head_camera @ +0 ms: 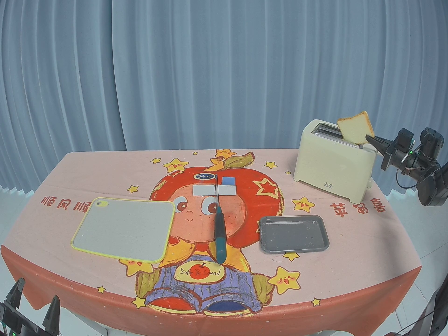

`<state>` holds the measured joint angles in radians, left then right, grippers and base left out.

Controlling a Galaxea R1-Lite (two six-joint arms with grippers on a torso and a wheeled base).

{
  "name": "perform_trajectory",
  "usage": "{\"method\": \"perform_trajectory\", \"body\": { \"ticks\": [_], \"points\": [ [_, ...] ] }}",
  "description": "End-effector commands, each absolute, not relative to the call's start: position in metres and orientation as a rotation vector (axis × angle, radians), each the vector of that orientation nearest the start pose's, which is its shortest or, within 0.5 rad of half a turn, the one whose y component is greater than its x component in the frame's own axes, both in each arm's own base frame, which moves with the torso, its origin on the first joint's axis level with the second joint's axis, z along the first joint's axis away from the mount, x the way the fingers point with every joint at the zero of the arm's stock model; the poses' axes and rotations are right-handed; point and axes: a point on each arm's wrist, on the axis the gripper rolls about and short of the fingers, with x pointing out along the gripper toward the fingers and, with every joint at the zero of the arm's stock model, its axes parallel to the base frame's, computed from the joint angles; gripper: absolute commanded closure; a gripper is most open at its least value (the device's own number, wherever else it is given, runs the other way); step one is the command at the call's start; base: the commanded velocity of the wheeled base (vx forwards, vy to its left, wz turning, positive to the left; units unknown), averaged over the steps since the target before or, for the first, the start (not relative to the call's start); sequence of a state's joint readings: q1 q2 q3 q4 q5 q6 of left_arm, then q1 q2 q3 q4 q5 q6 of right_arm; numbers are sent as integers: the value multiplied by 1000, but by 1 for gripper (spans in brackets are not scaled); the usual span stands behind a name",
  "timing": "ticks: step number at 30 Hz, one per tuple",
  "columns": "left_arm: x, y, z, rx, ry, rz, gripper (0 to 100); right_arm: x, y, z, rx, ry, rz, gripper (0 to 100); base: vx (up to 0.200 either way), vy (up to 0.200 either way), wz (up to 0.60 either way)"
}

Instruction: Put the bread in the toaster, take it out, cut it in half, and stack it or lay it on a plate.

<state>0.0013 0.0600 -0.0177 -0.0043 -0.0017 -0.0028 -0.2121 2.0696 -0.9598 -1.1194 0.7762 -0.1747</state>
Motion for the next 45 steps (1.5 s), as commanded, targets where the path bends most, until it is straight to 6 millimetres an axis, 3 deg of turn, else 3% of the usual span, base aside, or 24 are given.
{"method": "perform_trajectory", "body": {
  "ticks": [1,45],
  "points": [
    [-18,0,77,-3,55,0,0,379,-66,141,-175,-57,561,100,0,0,0],
    [-18,0,77,-3,55,0,0,388,-63,137,-161,-43,573,100,0,0,0]
  ]
}}
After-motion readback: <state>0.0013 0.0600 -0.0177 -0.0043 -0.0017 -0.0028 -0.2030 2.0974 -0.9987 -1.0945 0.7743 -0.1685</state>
